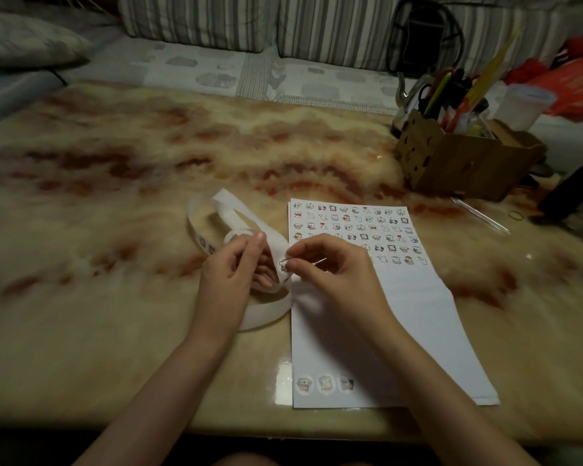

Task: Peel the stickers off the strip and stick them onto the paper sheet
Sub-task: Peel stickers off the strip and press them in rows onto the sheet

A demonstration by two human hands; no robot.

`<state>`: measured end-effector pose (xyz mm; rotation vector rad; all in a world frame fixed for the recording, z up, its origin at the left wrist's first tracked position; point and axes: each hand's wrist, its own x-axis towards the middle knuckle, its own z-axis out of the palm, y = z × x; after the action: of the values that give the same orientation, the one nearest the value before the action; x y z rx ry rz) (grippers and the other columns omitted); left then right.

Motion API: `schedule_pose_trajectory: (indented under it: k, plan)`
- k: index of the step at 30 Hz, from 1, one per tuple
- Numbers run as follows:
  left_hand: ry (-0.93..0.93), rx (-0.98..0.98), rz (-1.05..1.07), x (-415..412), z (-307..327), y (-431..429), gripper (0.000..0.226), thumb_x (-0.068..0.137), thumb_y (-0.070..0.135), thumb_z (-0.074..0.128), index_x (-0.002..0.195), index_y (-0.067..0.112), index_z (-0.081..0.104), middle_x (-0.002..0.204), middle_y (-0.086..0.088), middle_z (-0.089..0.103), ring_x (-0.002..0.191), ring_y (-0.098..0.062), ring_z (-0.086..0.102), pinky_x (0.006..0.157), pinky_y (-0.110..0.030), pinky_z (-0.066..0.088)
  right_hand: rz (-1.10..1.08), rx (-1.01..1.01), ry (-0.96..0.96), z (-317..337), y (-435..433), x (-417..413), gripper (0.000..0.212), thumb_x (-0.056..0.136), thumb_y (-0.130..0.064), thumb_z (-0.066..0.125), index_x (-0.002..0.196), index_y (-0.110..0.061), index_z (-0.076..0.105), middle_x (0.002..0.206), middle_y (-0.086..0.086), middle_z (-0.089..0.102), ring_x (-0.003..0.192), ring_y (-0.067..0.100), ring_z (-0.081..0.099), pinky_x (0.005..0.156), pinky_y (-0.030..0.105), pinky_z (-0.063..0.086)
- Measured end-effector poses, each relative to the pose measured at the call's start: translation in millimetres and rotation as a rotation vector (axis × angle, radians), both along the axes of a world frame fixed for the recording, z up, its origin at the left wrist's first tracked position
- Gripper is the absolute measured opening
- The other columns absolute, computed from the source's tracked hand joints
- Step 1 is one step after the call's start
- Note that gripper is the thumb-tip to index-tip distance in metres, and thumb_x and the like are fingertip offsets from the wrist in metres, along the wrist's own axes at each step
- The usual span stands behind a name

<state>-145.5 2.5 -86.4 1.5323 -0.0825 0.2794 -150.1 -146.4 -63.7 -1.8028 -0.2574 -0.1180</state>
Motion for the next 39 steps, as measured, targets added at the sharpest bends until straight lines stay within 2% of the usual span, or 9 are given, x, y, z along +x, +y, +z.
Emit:
schedule_pose_trajectory:
  k: [5,11,18,22,25,30,34,37,39]
  plan:
    - [-0.02,0.108,-0.056,-2.7,1.6,-2.1,0.011,0.088,0.008,0.062,0.082,0.001,0.068,0.06,0.006,0.064,0.052,-0.002,0.059,0.055,-0.011,0.046,-0.019,0.041,-0.014,-1.7,-2.3,1.2,0.012,0.079,-0.004,0.073,0.085,-0.014,0.071,0.081,0.0,0.073,0.078,0.015,0.068,0.079,0.033,0.055]
    - [-0.032,0.143,-0.053,-3.8,2.9,-0.7,0.009,0.087,0.01,0.063,0.084,0.007,0.071,0.065,0.005,0.067,0.056,-0.003,0.061,0.058,-0.012,0.048,-0.029,0.026,-0.021,-3.9,-3.7,2.3,0.011,0.079,-0.005,0.074,0.086,-0.013,0.072,0.08,-0.002,0.072,0.077,0.011,0.068,0.076,0.023,0.053]
    - [-0.031,0.181,-0.037,-3.4,1.2,-0.6,0.01,0.085,0.013,0.065,0.08,0.018,0.072,0.064,0.01,0.068,0.057,-0.002,0.061,0.06,-0.012,0.047,-0.037,-0.026,-0.021,-4.5,-3.6,1.2,0.006,0.08,-0.006,0.073,0.082,-0.012,0.071,0.078,-0.002,0.071,0.075,0.014,0.066,0.072,0.031,0.051]
    - [-0.023,0.178,-0.022,-2.7,-0.1,-0.5,0.009,0.086,0.012,0.065,0.08,0.014,0.072,0.062,0.007,0.067,0.055,-0.003,0.06,0.058,-0.012,0.046,-0.05,-0.119,-0.077,-4.6,-2.6,-1.4,0.007,0.083,-0.008,0.07,0.081,-0.014,0.068,0.082,-0.005,0.068,0.074,0.007,0.06,0.068,0.026,0.046]
    - [-0.014,0.179,-0.017,-2.3,-0.3,0.0,0.009,0.086,0.012,0.065,0.081,0.009,0.072,0.062,0.002,0.067,0.054,-0.004,0.06,0.057,-0.012,0.047,-0.023,-0.199,-0.16,-6.8,-3.8,-3.1,0.003,0.085,-0.011,0.067,0.083,-0.012,0.065,0.089,-0.003,0.062,0.083,0.011,0.058,0.071,0.029,0.046]
    - [0.008,0.141,-0.006,0.2,-0.1,0.7,0.013,0.087,0.01,0.063,0.079,0.003,0.07,0.063,-0.004,0.067,0.053,-0.007,0.062,0.057,-0.015,0.05,0.007,-0.196,-0.201,-4.8,-8.5,-8.3,0.003,0.085,-0.018,0.062,0.083,-0.016,0.062,0.091,-0.007,0.058,0.088,0.011,0.055,0.071,0.022,0.042]
    - [0.012,0.147,0.003,-0.4,-1.2,0.7,0.016,0.088,0.011,0.063,0.074,0.005,0.068,0.058,0.0,0.065,0.054,-0.007,0.06,0.059,-0.015,0.049,-0.038,-0.021,-0.045,7.1,-21.6,-4.1,0.008,0.082,-0.013,0.071,0.079,-0.015,0.064,0.077,-0.006,0.065,0.07,0.008,0.058,0.064,0.025,0.043]
    - [0.013,0.161,-0.003,-1.5,-1.6,0.1,0.018,0.088,0.013,0.062,0.073,0.006,0.068,0.058,0.002,0.064,0.055,-0.006,0.06,0.06,-0.015,0.048,-0.144,0.057,0.128,14.7,-46.1,5.8,0.009,0.081,-0.006,0.071,0.077,-0.009,0.064,0.069,0.001,0.064,0.051,0.001,0.054,0.049,0.011,0.04]
    - [0.011,0.173,0.002,-1.1,-1.7,0.3,0.018,0.088,0.013,0.062,0.073,0.006,0.068,0.059,0.003,0.065,0.056,-0.005,0.06,0.061,-0.016,0.048,-0.196,0.028,0.243,16.0,-66.3,12.0,0.006,0.083,-0.001,0.068,0.08,-0.005,0.064,0.07,0.004,0.065,0.042,-0.003,0.052,0.04,0.008,0.035]
